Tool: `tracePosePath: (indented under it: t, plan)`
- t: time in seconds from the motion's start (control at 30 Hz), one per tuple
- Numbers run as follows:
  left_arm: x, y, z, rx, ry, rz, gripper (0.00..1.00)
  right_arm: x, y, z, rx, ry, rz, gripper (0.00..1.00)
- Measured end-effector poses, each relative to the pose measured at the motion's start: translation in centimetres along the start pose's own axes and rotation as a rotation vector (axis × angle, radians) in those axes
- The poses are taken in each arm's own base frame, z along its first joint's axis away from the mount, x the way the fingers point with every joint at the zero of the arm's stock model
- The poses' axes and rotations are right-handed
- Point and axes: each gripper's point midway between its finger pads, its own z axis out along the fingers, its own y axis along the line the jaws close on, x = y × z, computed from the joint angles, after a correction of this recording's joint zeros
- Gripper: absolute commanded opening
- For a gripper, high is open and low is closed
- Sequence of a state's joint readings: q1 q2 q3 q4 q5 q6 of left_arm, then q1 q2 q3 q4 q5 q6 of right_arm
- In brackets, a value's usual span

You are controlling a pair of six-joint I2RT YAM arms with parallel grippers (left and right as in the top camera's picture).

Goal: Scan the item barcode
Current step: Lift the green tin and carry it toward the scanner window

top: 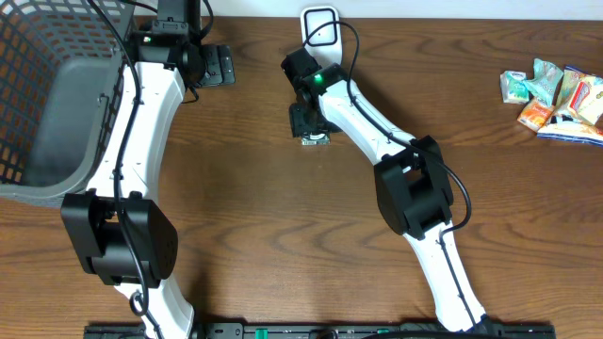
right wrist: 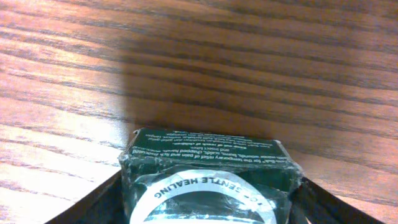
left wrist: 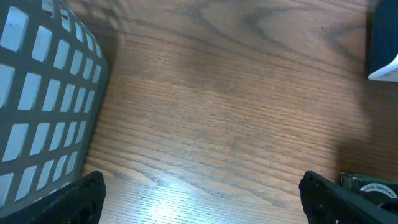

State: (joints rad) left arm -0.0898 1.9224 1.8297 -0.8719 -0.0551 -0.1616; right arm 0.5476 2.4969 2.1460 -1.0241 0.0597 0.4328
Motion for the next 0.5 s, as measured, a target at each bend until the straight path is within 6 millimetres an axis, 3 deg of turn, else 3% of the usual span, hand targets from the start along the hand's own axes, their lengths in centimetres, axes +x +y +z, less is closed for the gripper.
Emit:
tracePosePath:
  t: [0.13,0.4,0.5]
  plan:
    - [0.0,0.0,0.0,0.0,0.0,0.0,0.98,-0.1,-0.3,-0.1,-0.006,0.003,0.016,0.52]
    - [0.0,0.0,0.0,0.0,0.0,0.0,0.98,-0.8,-1.5,-0.5,-0.027,0.007,0.051,0.52]
    - [0.0,0.0,0.0,0.0,0.0,0.0,0.98,-1.4,-1.8,-1.5,-0.064,0.0,0.073,0.52]
